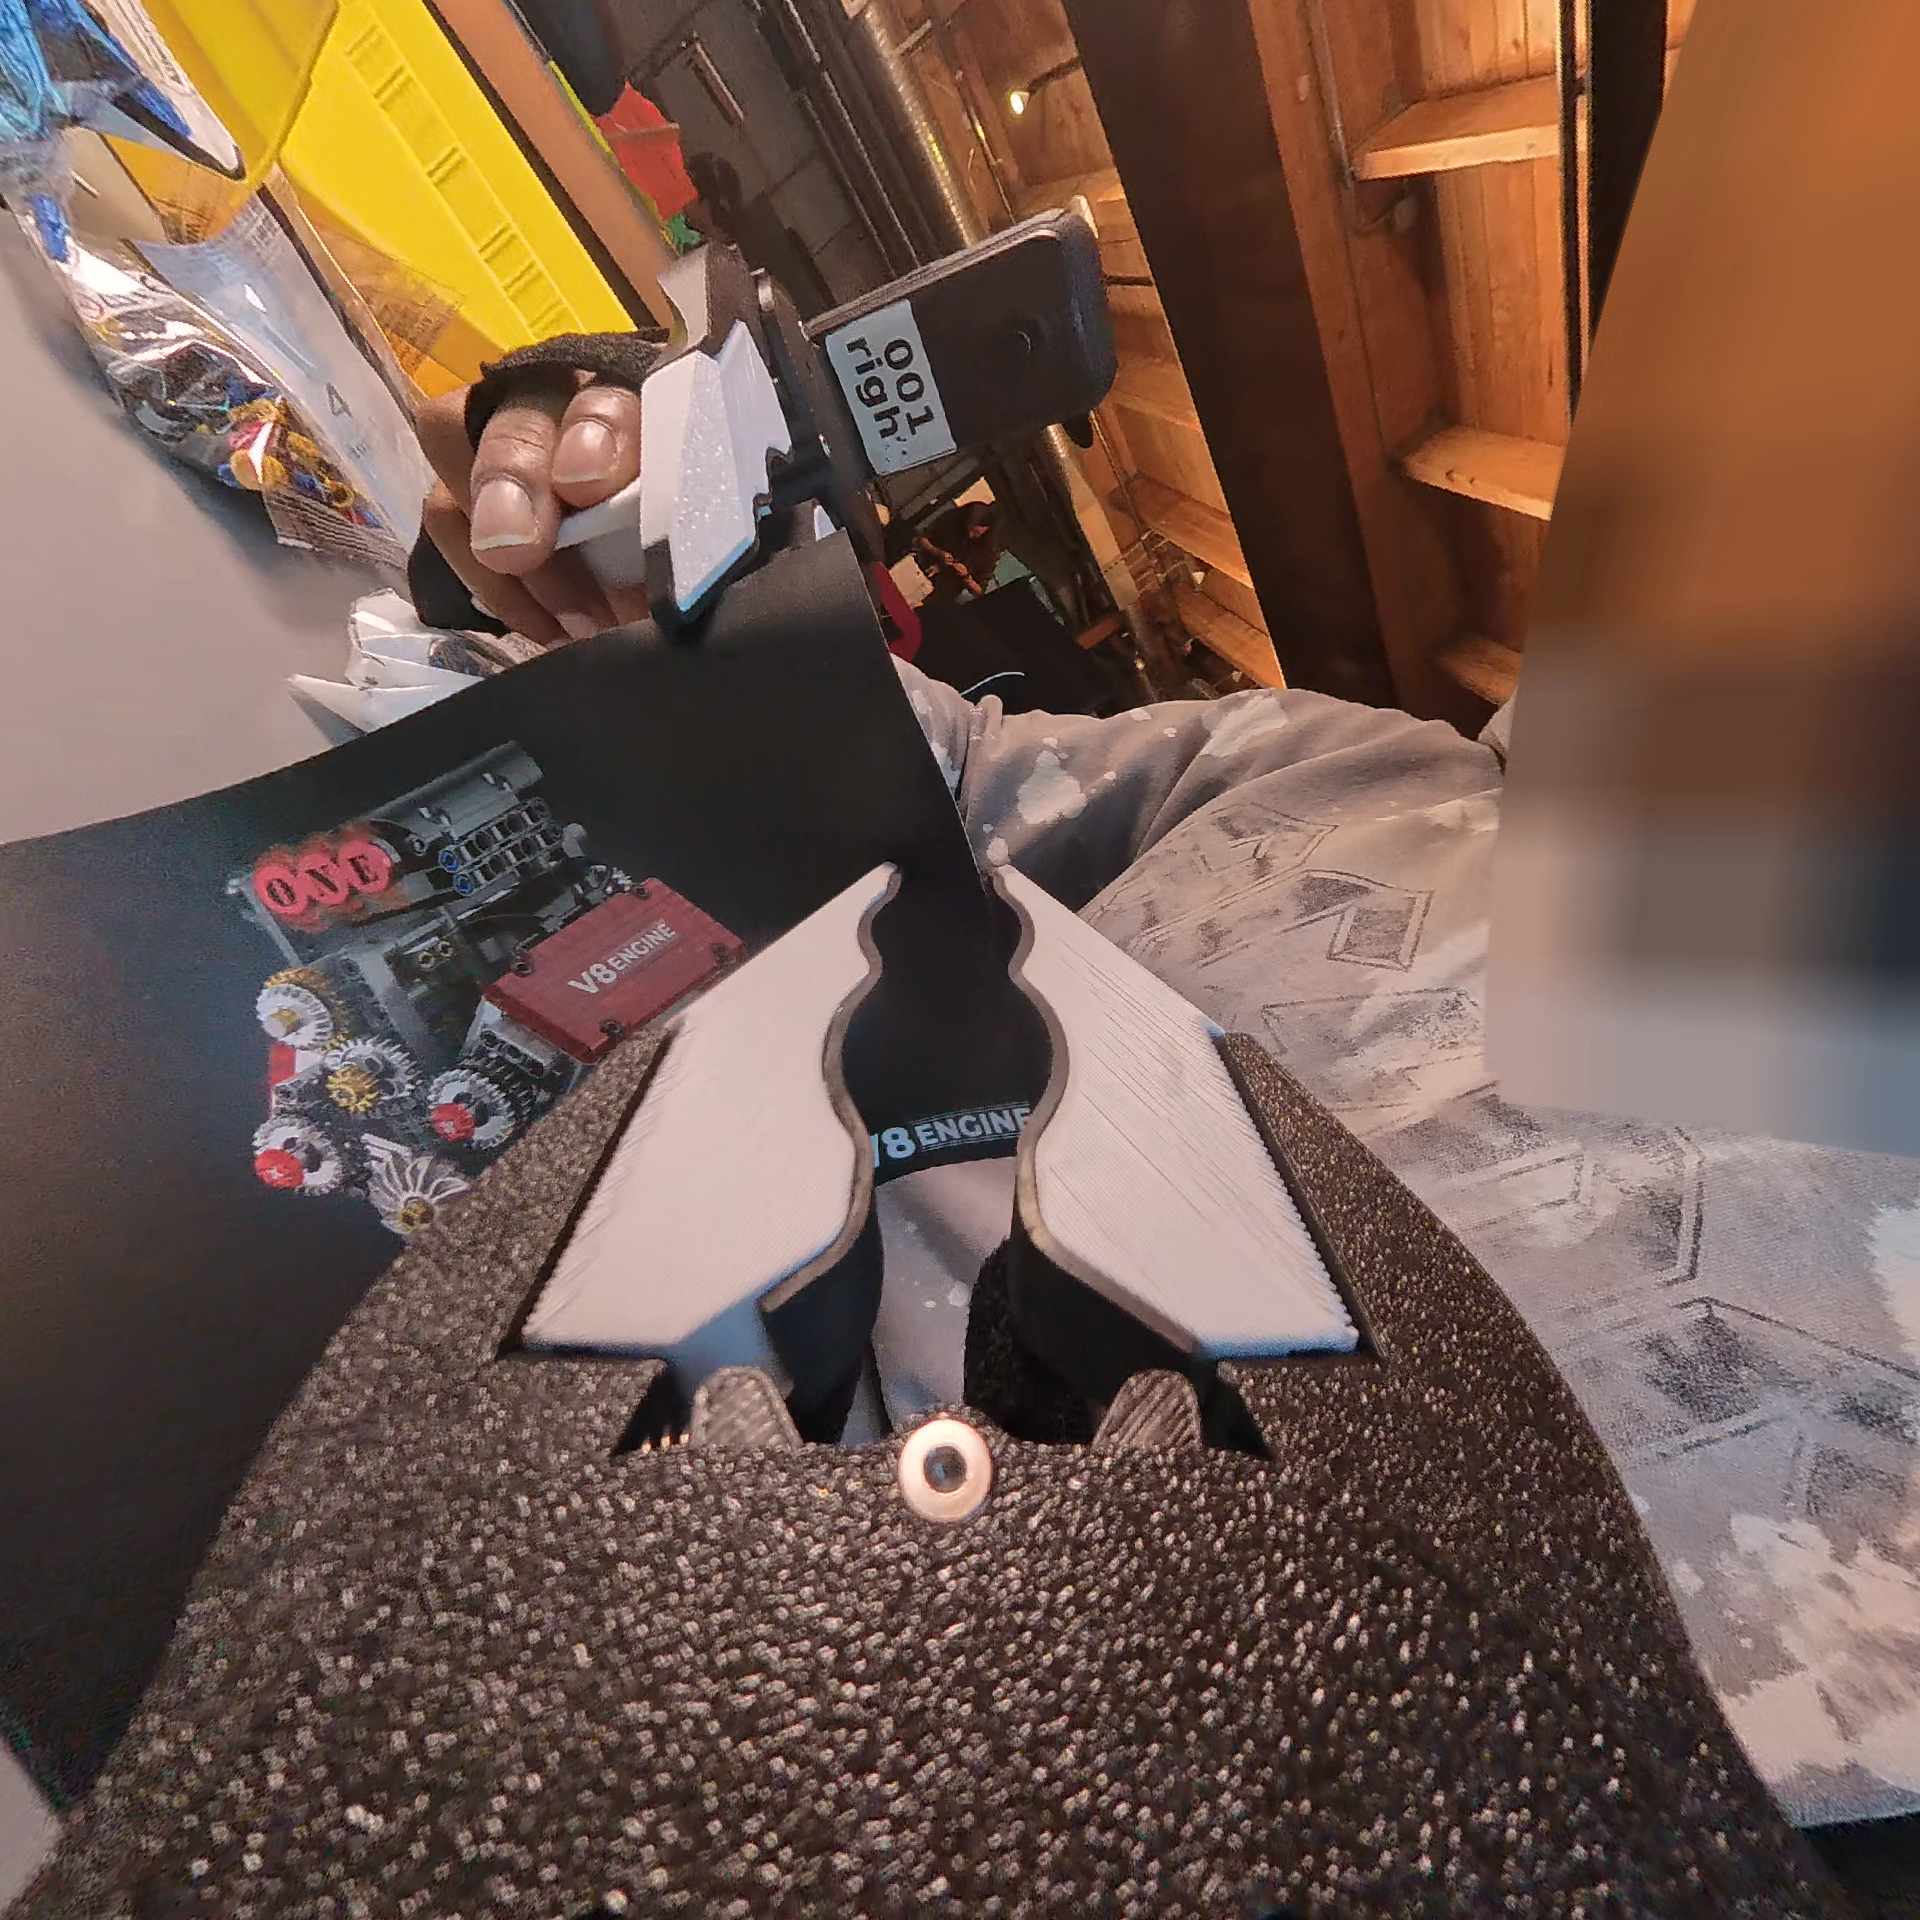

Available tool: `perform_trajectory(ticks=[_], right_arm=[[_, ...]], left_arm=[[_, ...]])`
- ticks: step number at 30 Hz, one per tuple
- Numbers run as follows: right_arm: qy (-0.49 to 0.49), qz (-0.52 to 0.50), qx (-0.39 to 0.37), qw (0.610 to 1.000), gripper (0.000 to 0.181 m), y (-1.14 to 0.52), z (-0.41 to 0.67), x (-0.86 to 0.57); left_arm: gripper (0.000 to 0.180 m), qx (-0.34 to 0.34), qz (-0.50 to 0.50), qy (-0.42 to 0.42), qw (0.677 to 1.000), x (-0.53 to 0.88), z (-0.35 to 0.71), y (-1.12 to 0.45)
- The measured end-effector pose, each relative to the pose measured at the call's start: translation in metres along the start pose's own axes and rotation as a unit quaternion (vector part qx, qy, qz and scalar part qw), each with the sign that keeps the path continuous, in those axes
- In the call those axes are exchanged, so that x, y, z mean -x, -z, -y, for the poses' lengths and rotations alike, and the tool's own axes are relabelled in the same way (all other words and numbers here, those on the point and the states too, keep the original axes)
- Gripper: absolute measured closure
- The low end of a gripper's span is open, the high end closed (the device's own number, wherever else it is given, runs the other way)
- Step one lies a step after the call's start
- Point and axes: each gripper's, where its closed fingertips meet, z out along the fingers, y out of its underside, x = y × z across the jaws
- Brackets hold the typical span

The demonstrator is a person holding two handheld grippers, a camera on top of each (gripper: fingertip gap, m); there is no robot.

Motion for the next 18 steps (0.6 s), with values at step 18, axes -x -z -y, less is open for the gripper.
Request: perform_trajectory(ticks=[18], right_arm=[[-0.007,-0.019,0.063,0.998,0.162,0.018,-0.020,0.003]], left_arm=[[0.180,-0.006,-0.008,-0.002,1.000,0.011,0.002,-0.006]])
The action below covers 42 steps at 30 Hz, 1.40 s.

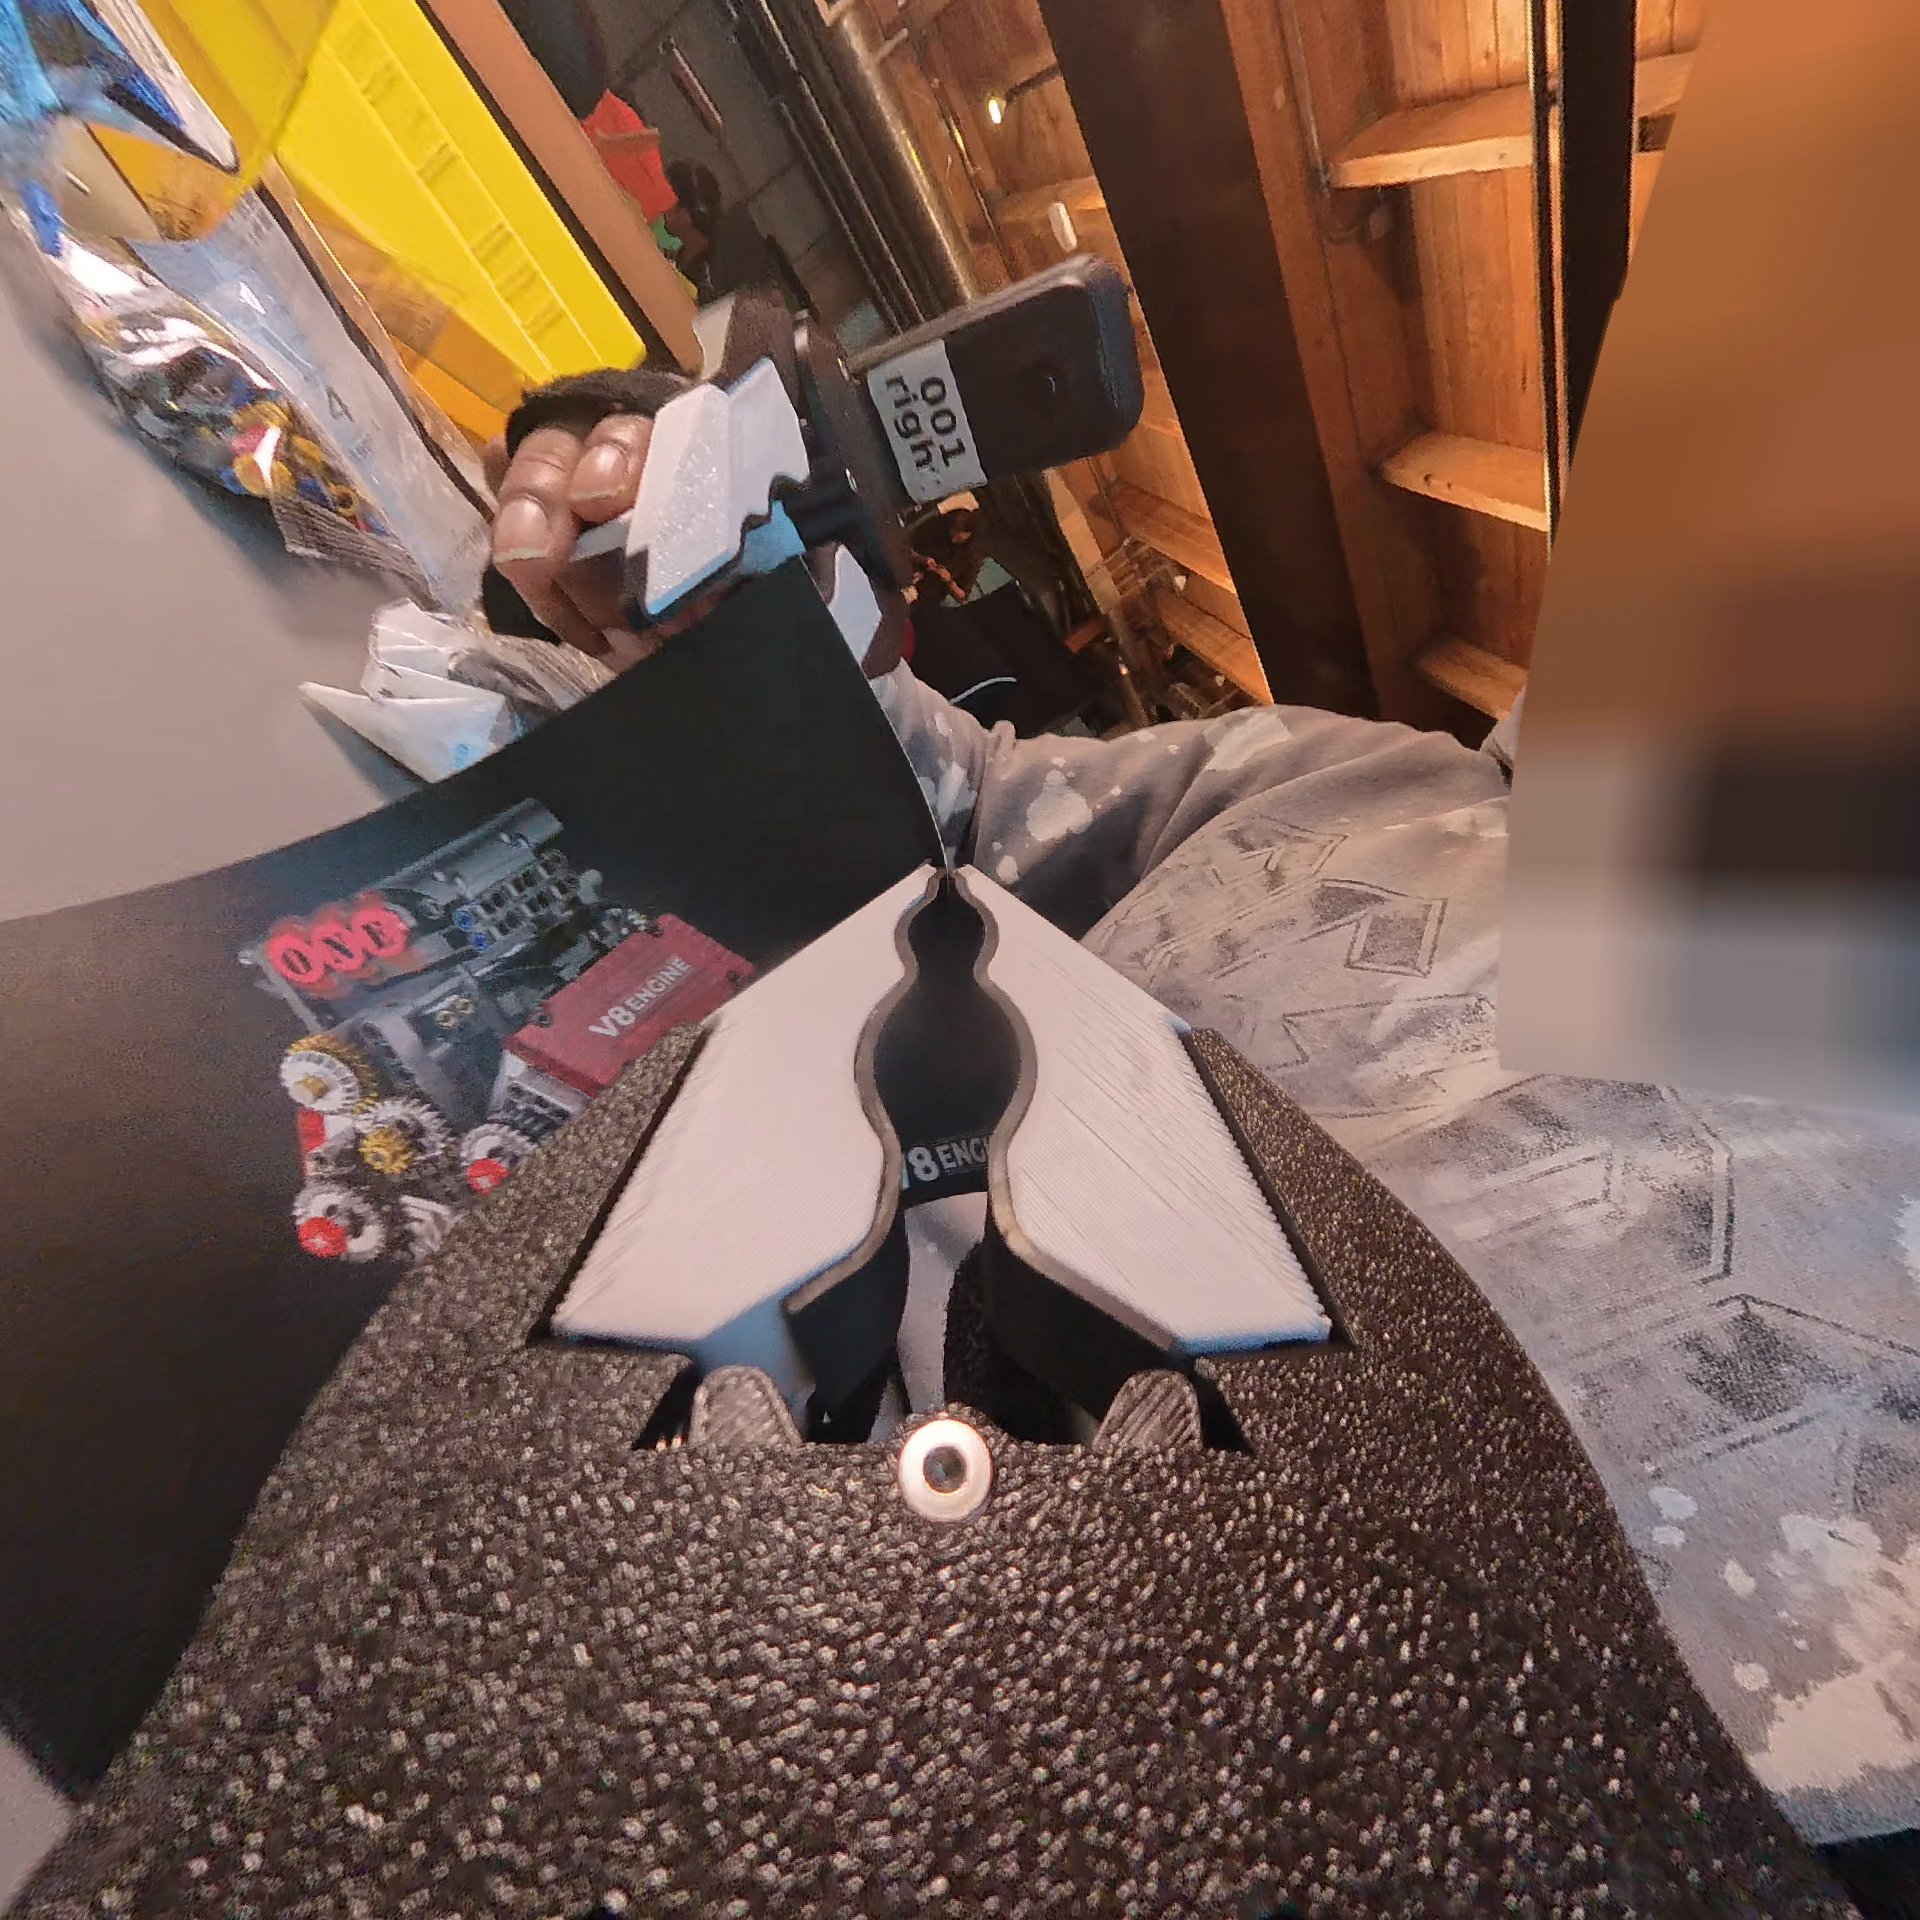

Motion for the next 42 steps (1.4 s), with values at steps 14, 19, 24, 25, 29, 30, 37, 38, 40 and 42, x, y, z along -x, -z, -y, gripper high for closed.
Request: perform_trajectory(ticks=[14,19,24,25,29,30,37,38,40,42], right_arm=[[-0.021,0.119,0.335,0.935,0.112,-0.018,-0.085,0.075],[-0.026,0.120,0.371,0.920,0.116,-0.010,-0.095,0.044],[-0.037,0.083,0.411,0.907,0.115,-0.003,-0.111,-0.019],[-0.041,0.078,0.416,0.905,0.115,-0.001,-0.114,-0.031],[-0.043,0.058,0.432,0.899,0.115,0.006,-0.125,-0.071],[-0.043,0.054,0.436,0.898,0.115,0.009,-0.127,-0.078],[0.006,-0.007,0.384,0.923,0.114,0.003,-0.103,-0.091],[0.005,-0.001,0.343,0.939,0.114,-0.007,-0.085,-0.080],[-0.001,0.015,0.253,0.967,0.112,-0.028,-0.046,-0.054],[-0.019,0.040,0.178,0.983,0.102,-0.045,-0.014,-0.027]], left_arm=[[0.180,-0.111,0.352,-0.194,0.909,0.013,0.089,0.131],[0.180,-0.116,0.495,-0.228,0.830,0.018,0.089,0.165],[0.180,-0.131,0.551,-0.226,0.793,0.018,0.075,0.178],[0.180,-0.139,0.553,-0.221,0.791,0.019,0.073,0.180],[0.180,-0.155,0.561,-0.198,0.789,0.025,0.057,0.183],[0.180,-0.159,0.559,-0.190,0.791,0.027,0.052,0.182],[0.180,-0.190,0.480,-0.129,0.847,0.038,0.027,0.154],[0.180,-0.203,0.455,-0.117,0.859,0.037,0.028,0.148],[0.179,-0.217,0.410,-0.103,0.880,0.036,0.032,0.136],[0.180,-0.230,0.360,-0.090,0.899,0.033,0.039,0.122]])
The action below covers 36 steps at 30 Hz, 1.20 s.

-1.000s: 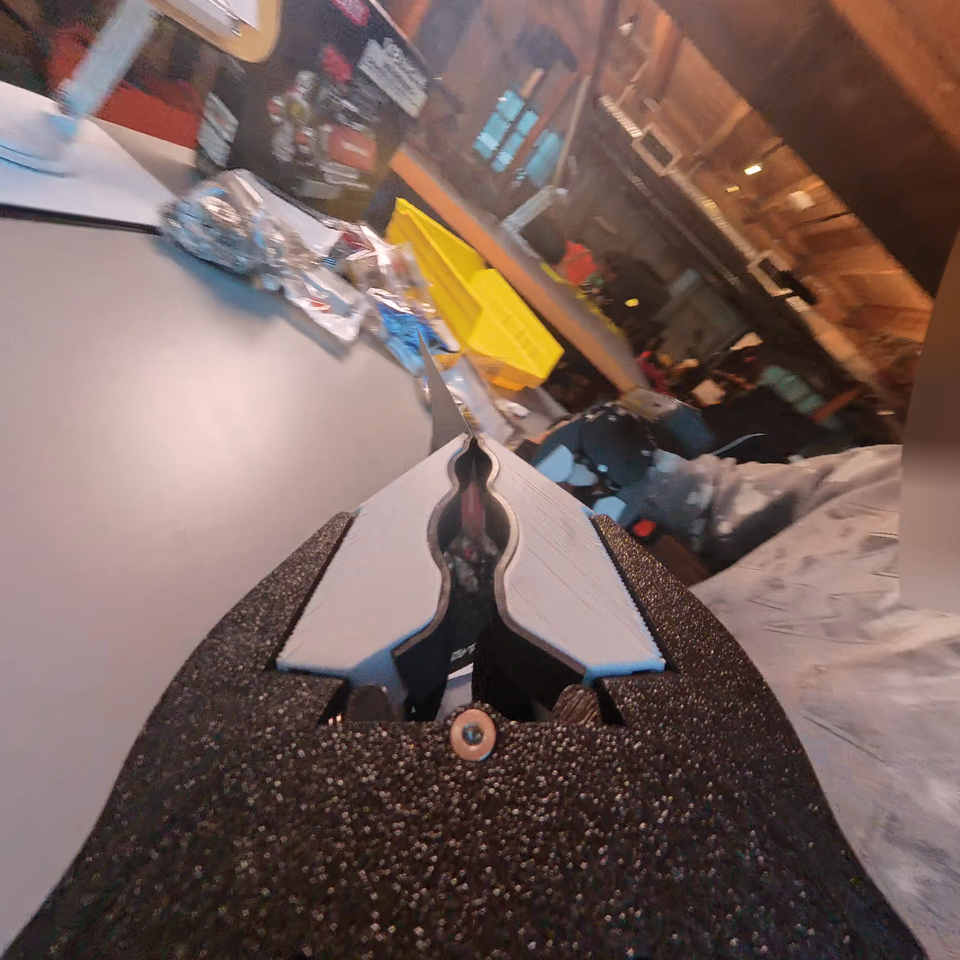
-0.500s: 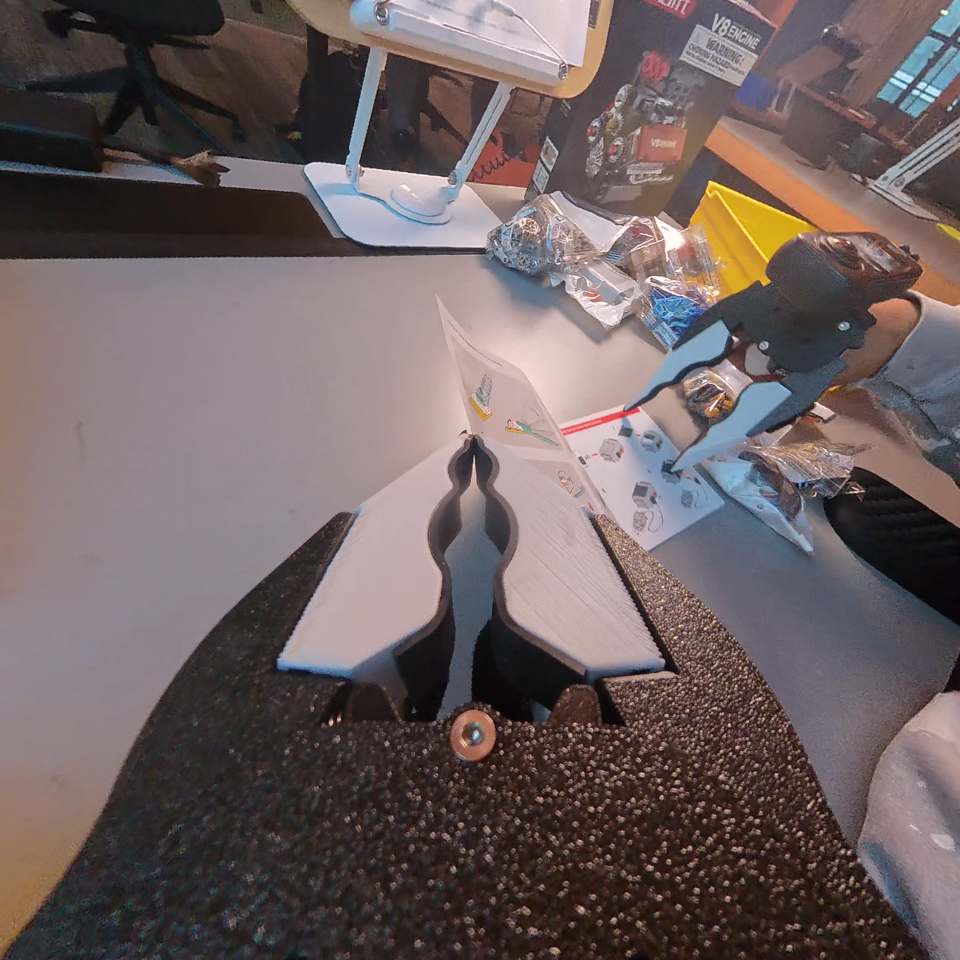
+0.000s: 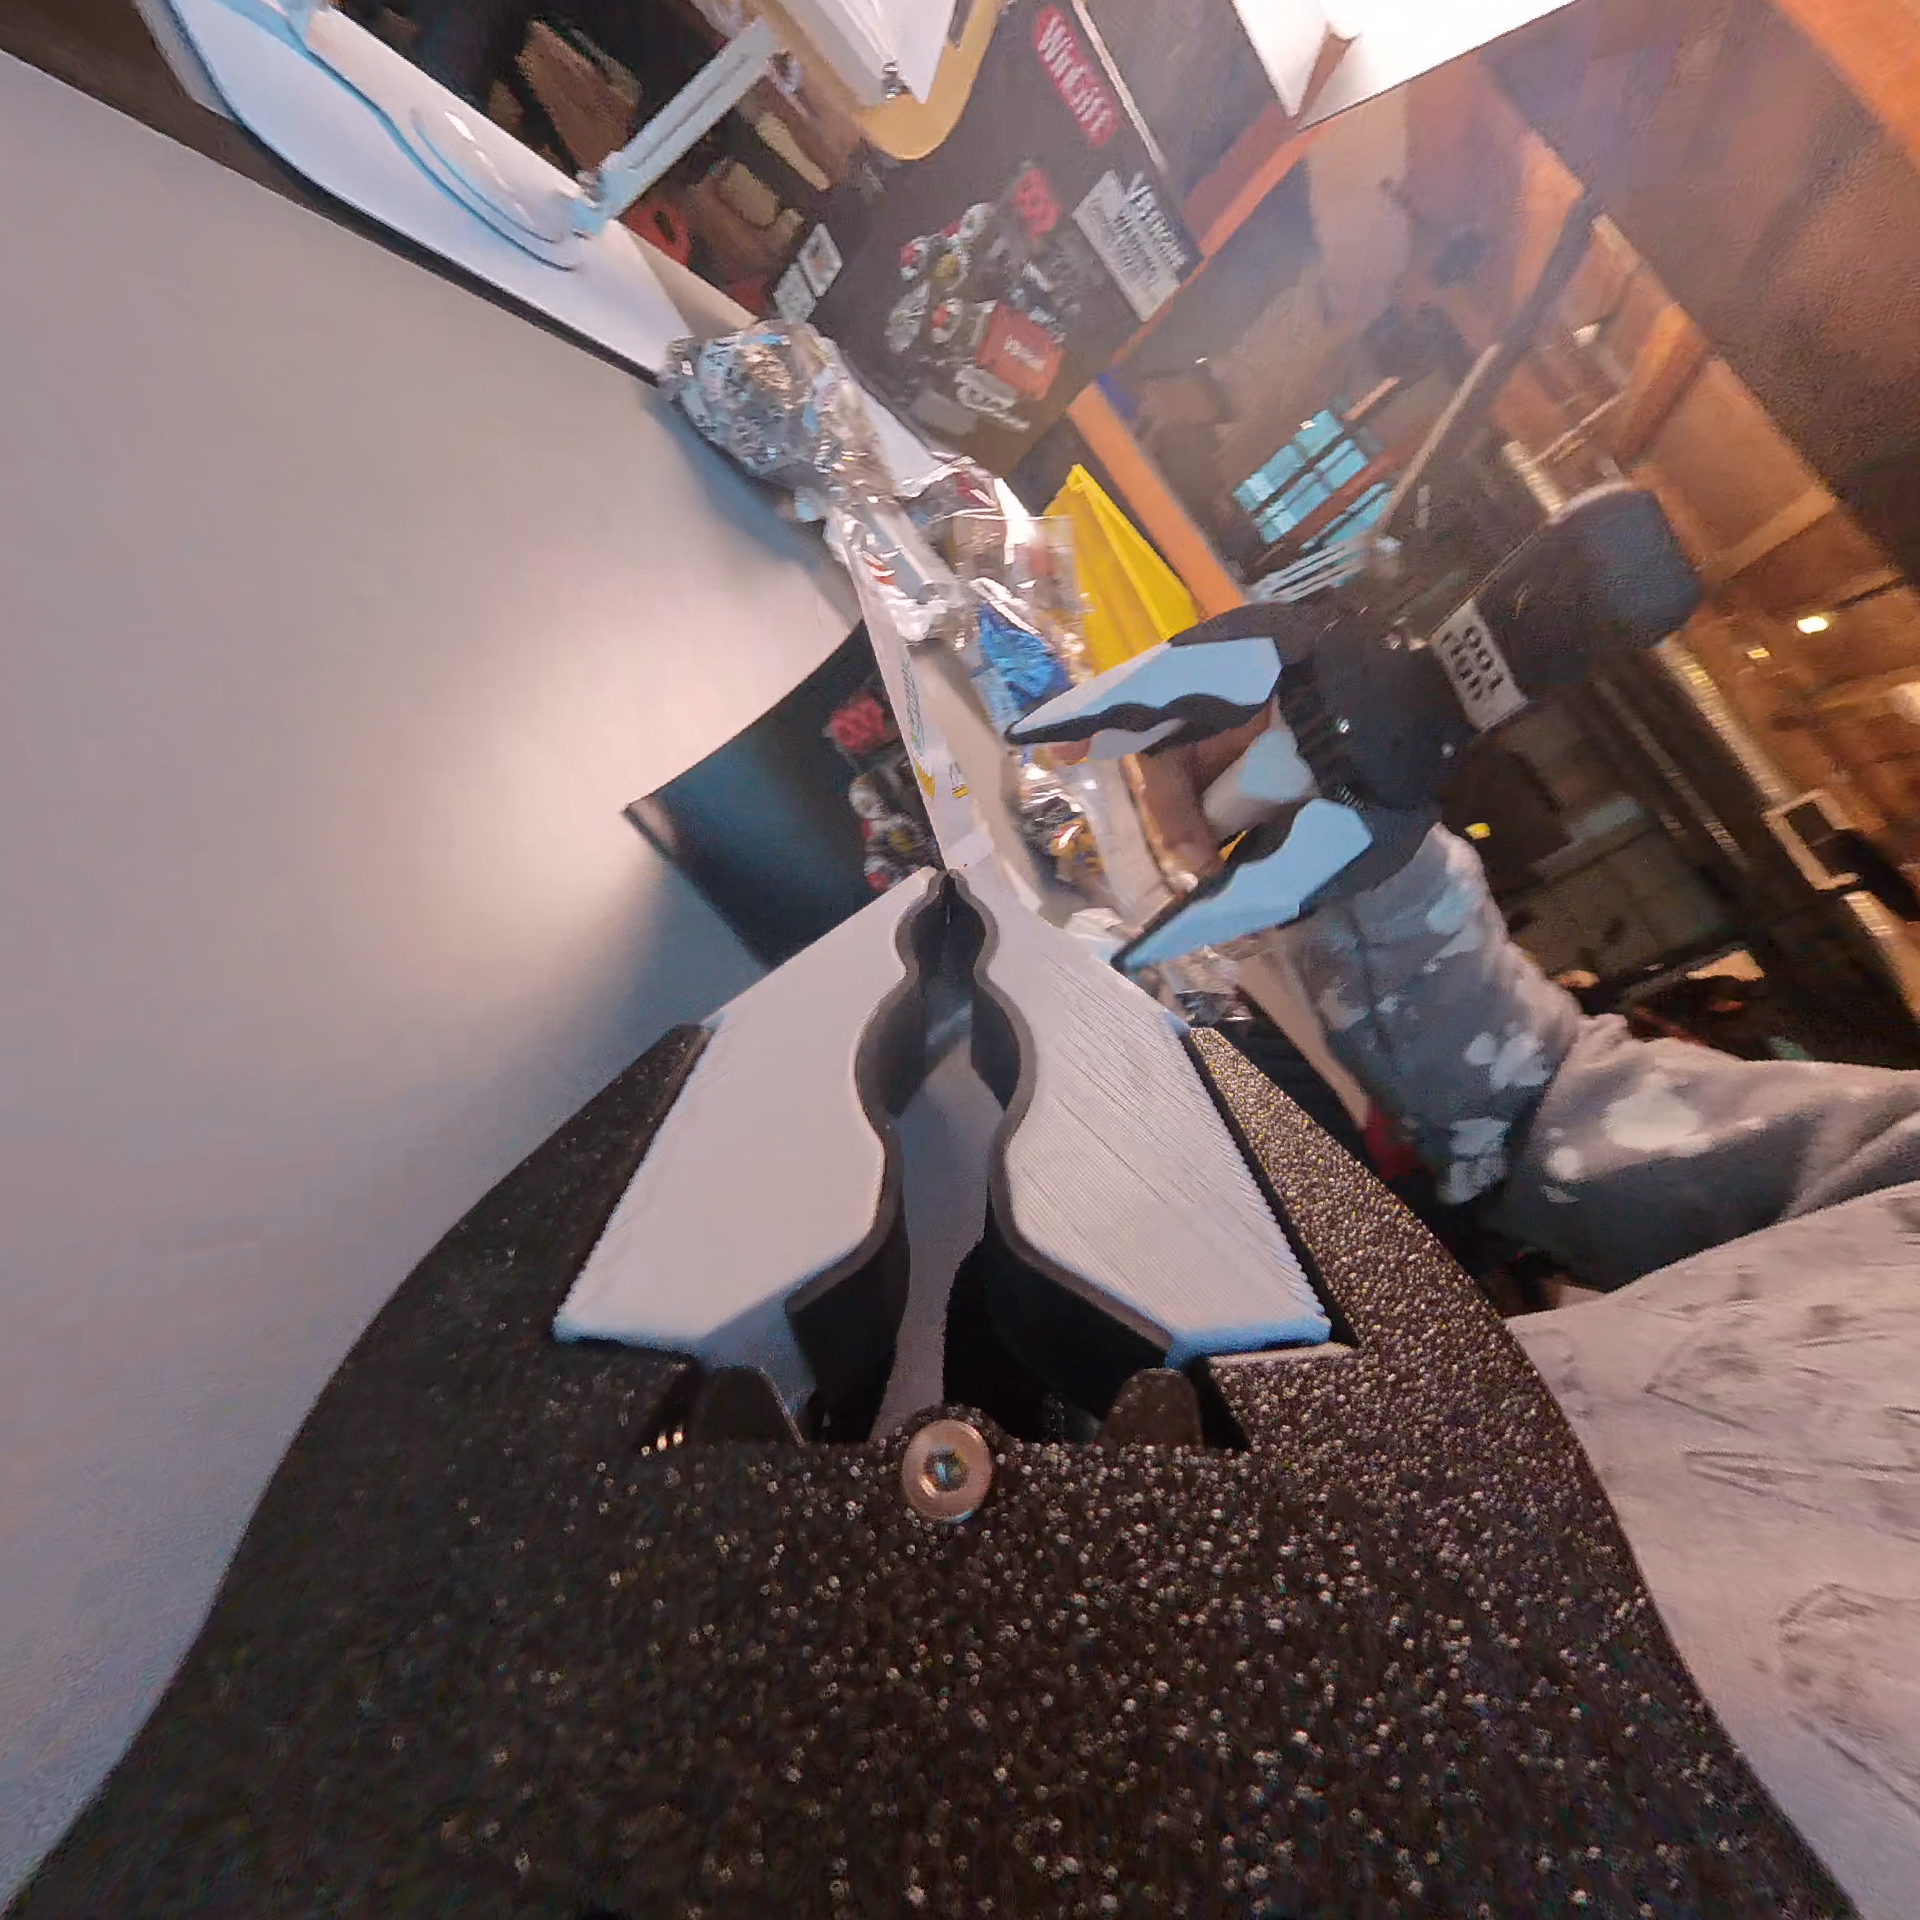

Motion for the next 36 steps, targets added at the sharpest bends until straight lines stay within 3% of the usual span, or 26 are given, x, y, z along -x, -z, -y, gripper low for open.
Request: perform_trajectory(ticks=[3,7,14,18,30,31,33,36], right_arm=[[-0.041,0.027,-0.039,0.998,0.081,-0.013,0.015,0.018],[-0.137,0.060,-0.074,0.986,0.079,-0.017,0.014,0.012],[-0.225,0.129,-0.177,0.949,0.128,0.013,0.025,0.004],[-0.246,0.148,-0.213,0.934,0.145,0.023,0.026,0.001],[-0.296,0.193,-0.264,0.897,0.157,0.035,0.030,-0.002],[-0.296,0.200,-0.271,0.894,0.171,0.038,0.031,-0.001],[-0.305,0.204,-0.282,0.887,0.172,0.041,0.033,-0.003],[-0.293,0.194,-0.275,0.895,0.172,0.039,0.031,-0.001]], left_arm=[[0.180,-0.004,-0.085,0.037,0.996,-0.026,0.004,-0.018],[0.179,0.039,-0.149,0.057,0.986,-0.047,-0.005,-0.044],[0.172,0.050,-0.204,0.090,0.974,-0.057,0.003,-0.065],[0.173,0.042,-0.222,0.106,0.968,-0.061,0.007,-0.073],[0.170,0.030,-0.231,0.081,0.969,-0.068,0.018,-0.083],[0.169,0.028,-0.227,0.079,0.970,-0.066,0.018,-0.083],[0.170,0.026,-0.218,0.071,0.973,-0.063,0.018,-0.083],[0.170,0.031,-0.213,0.065,0.974,-0.062,0.016,-0.084]])
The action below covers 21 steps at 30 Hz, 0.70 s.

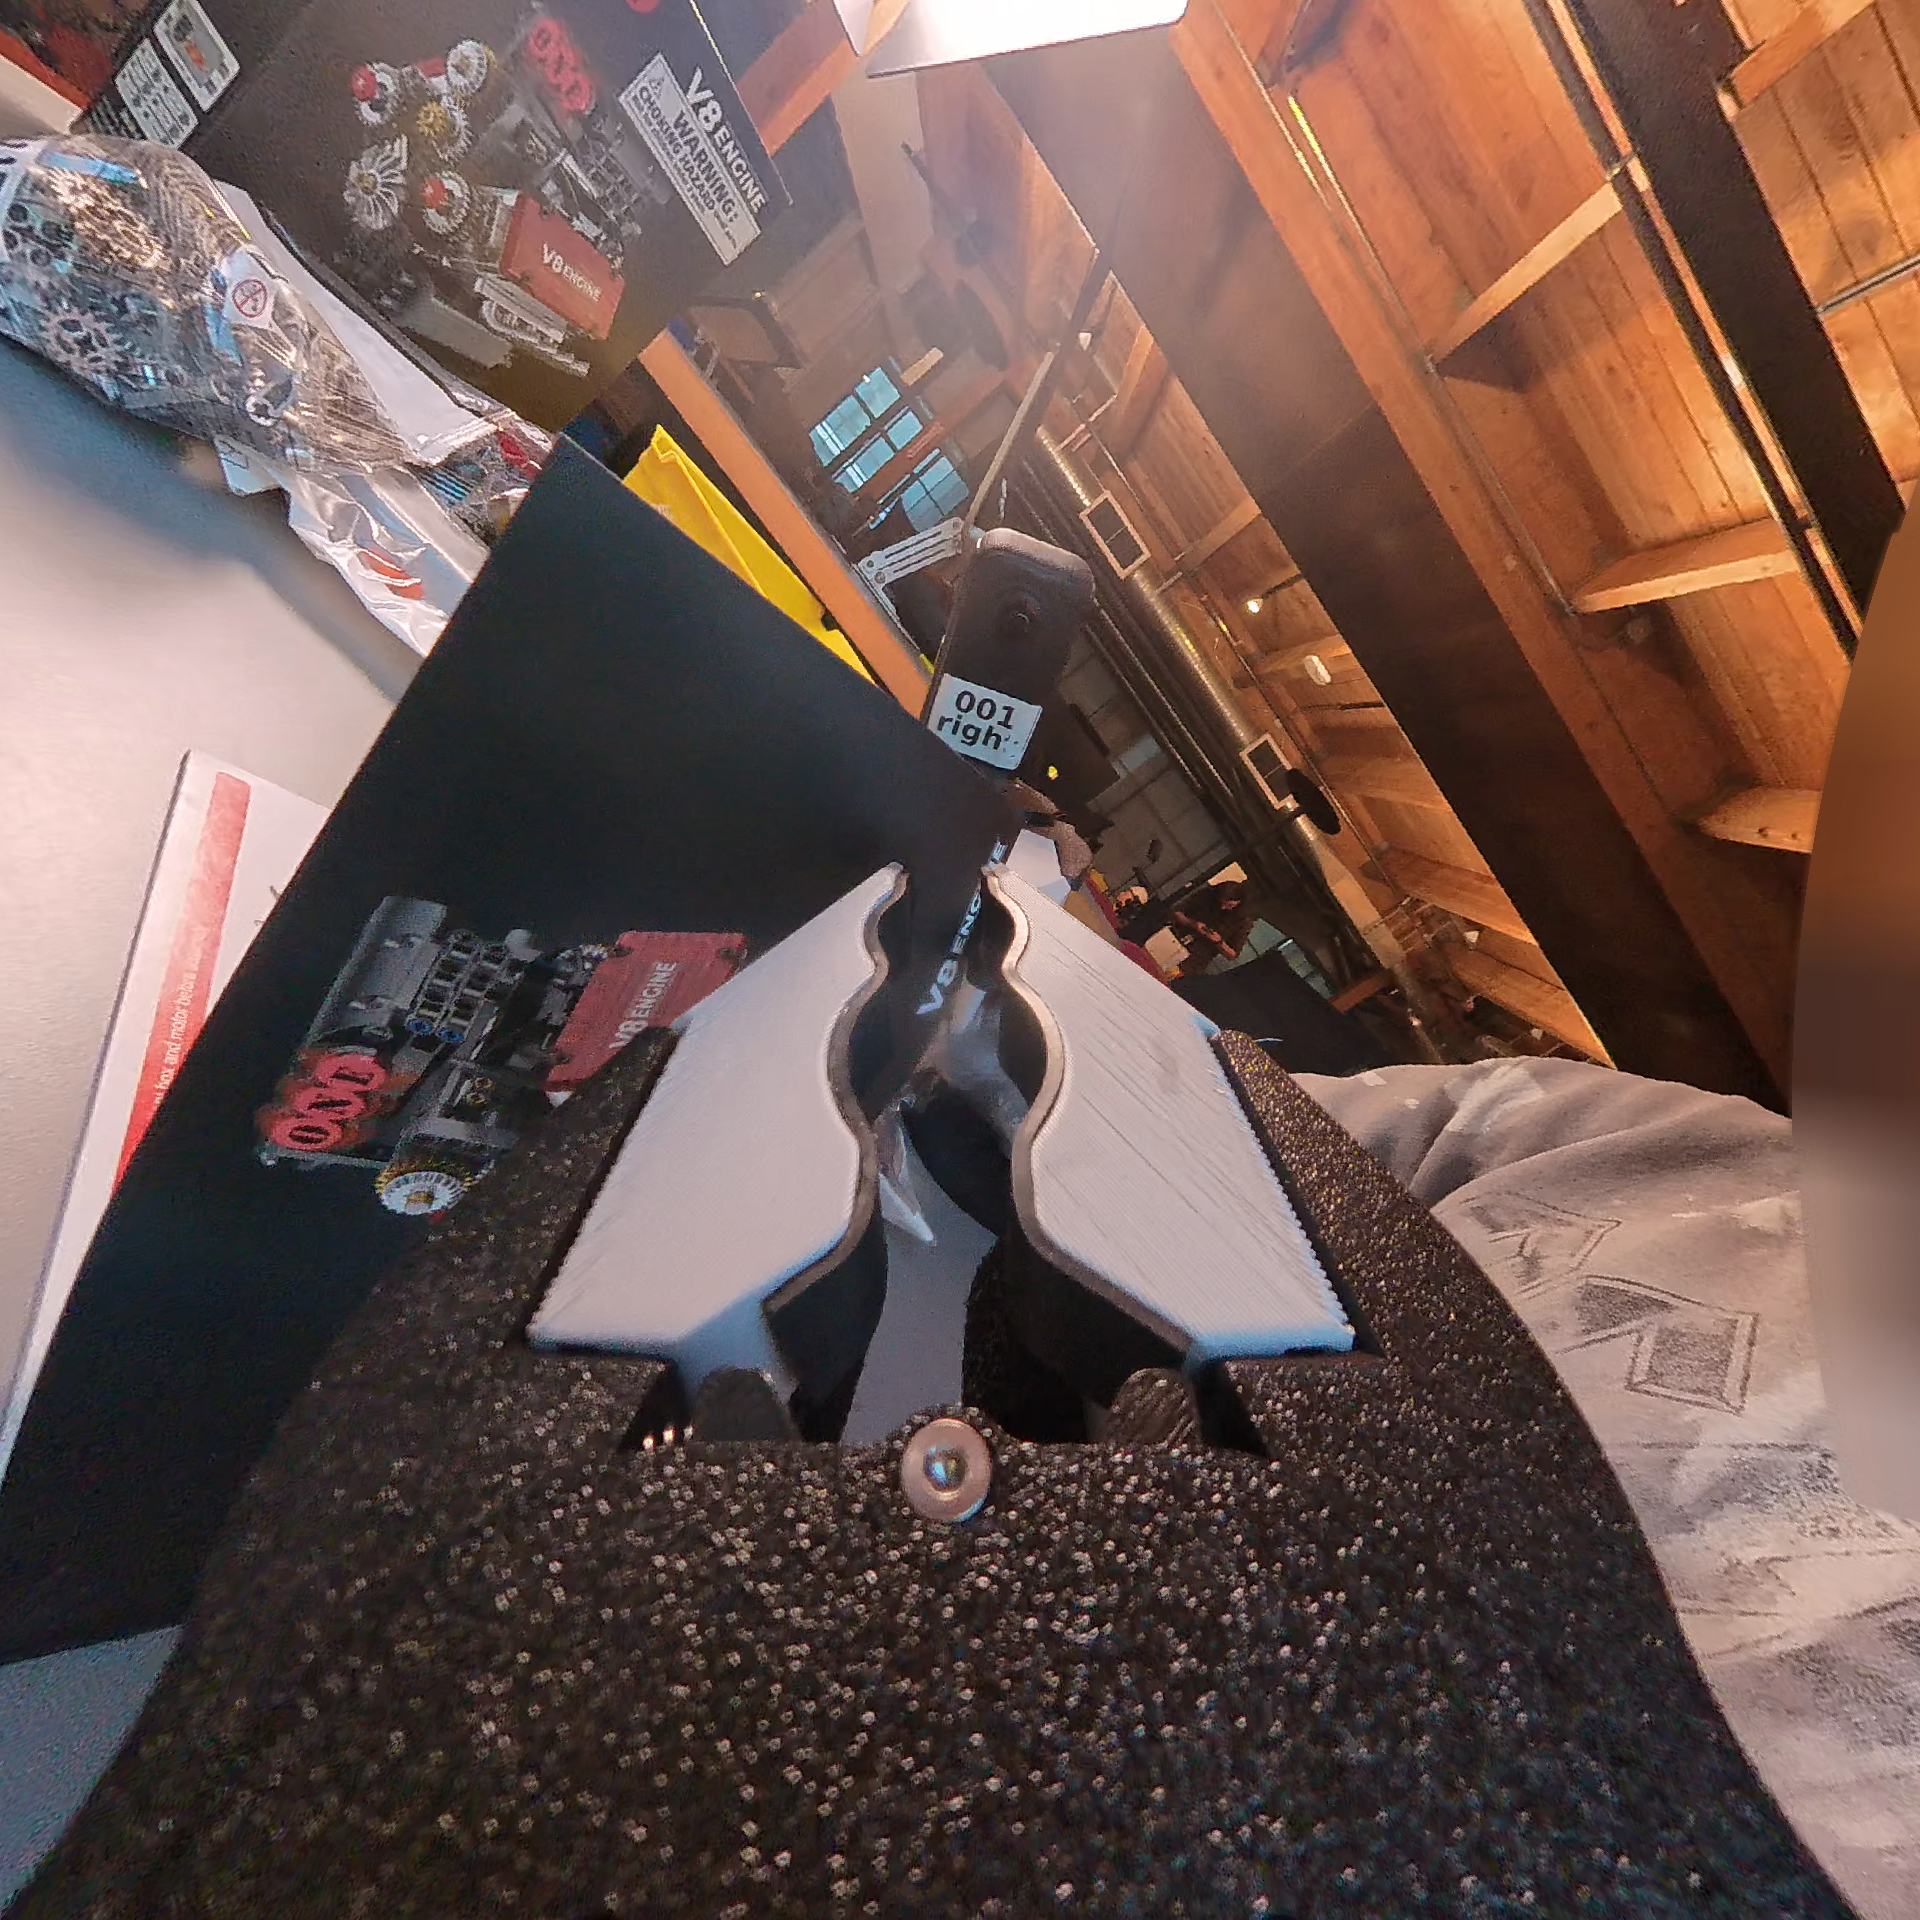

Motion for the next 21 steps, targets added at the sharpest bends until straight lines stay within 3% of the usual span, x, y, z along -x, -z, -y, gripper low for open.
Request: perform_trajectory(ticks=[8,12,17,21], right_arm=[[0.023,-0.011,-0.002,1.000,0.170,-0.002,0.001,0.004],[0.084,-0.054,0.019,0.995,0.169,-0.007,-0.003,0.001],[0.177,-0.109,0.051,0.977,0.171,-0.017,-0.007,0.000],[0.218,-0.125,0.067,0.966,0.172,-0.028,-0.012,0.003]], left_arm=[[0.168,0.017,0.019,-0.013,1.000,0.004,-0.009,-0.003],[0.153,0.027,0.062,-0.040,0.997,0.008,-0.012,0.001],[0.117,0.033,0.147,-0.091,0.984,0.022,-0.015,0.011],[0.121,0.032,0.094,-0.047,0.994,0.011,-0.020,0.006]])
